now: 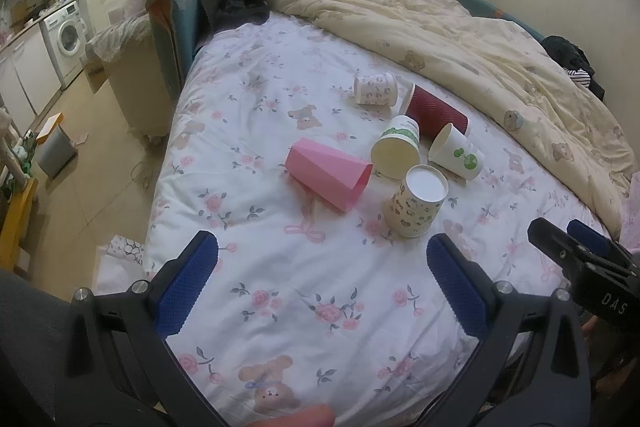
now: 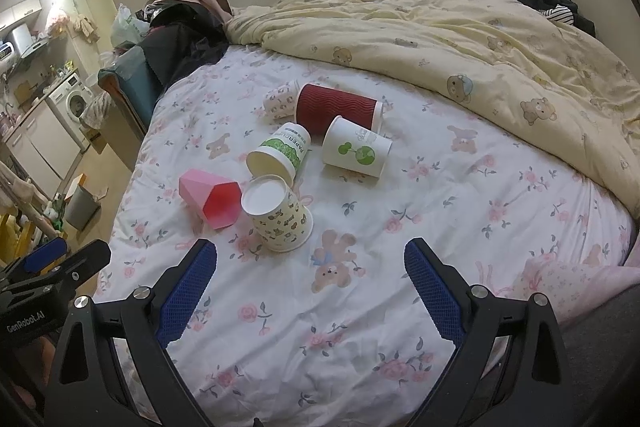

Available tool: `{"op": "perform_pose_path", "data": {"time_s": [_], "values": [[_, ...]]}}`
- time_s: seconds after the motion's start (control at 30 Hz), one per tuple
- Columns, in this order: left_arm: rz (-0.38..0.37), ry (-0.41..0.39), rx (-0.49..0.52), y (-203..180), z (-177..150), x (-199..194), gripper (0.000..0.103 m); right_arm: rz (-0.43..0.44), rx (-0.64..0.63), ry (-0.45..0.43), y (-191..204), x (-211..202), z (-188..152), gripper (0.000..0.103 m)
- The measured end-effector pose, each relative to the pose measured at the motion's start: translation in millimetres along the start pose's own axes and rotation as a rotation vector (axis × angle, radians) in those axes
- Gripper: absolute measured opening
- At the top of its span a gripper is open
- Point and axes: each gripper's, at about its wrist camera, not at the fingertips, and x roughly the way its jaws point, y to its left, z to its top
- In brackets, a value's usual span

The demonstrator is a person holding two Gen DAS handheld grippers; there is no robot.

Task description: Flip cup upside down

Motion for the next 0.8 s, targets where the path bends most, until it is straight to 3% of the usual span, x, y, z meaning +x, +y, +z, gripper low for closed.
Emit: {"op": "perform_pose_path", "data": {"time_s": [0.8], "values": [[0.005, 0.02, 0.001, -3.6, -5.7, 5.6, 0.103, 0.003, 0.002, 0.015, 2.0, 4.0, -1.6, 0.097]]}}
